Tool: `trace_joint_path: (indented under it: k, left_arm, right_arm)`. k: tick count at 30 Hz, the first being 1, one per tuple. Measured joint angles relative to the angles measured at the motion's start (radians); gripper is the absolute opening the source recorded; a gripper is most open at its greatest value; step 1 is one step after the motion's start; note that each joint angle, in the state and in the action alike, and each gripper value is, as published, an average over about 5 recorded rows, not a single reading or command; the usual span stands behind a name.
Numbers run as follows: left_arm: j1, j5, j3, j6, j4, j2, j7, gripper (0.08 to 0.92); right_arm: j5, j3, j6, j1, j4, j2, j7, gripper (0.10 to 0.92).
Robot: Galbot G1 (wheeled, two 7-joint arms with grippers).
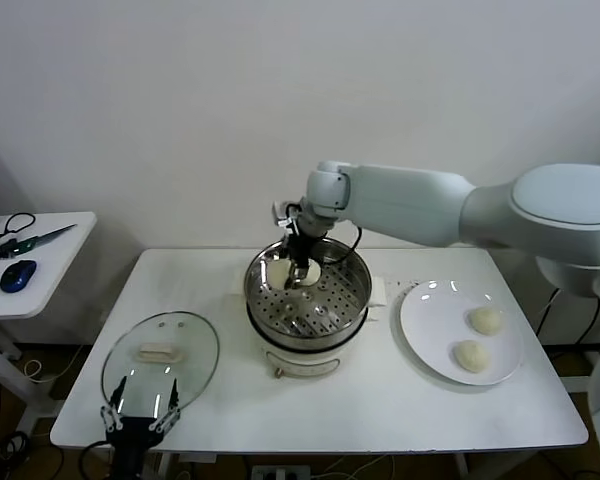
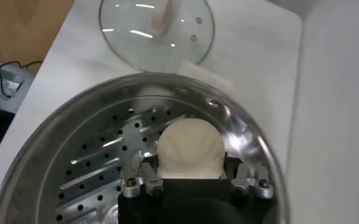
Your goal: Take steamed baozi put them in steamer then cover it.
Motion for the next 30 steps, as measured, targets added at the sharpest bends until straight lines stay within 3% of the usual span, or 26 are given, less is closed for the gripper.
trace_joint_path:
  k: [6,14,23,30]
  left_arm:
    - [-0.009,-0.001,-0.003,0.001,0.008,0.000,0.000,0.823]
    - [-0.013,0.002,0.001,0.001,0.015,-0.002,-0.001,0.823]
    - [-0.011,0.003,0.001,0.001,0.020,-0.002,-0.001,0.823]
    - [-0.006,0.005,0.003,-0.001,0.020,0.002,-0.002,0.823]
  right_arm:
    - [-0.008,-0.006,-0.005,-0.026,0.000,0.015,0.001,0.703]
    - [-0.023,-0.006,-0.009,-0.035,0.007,0.018,-0.005,0.818]
    - [-0.035,0.008,0.000,0.009,0.042,-0.024,-0.038,0.823]
    - [-0.052,0.002,0.023,0.100,0.113,-0.140,-0.079,0.823]
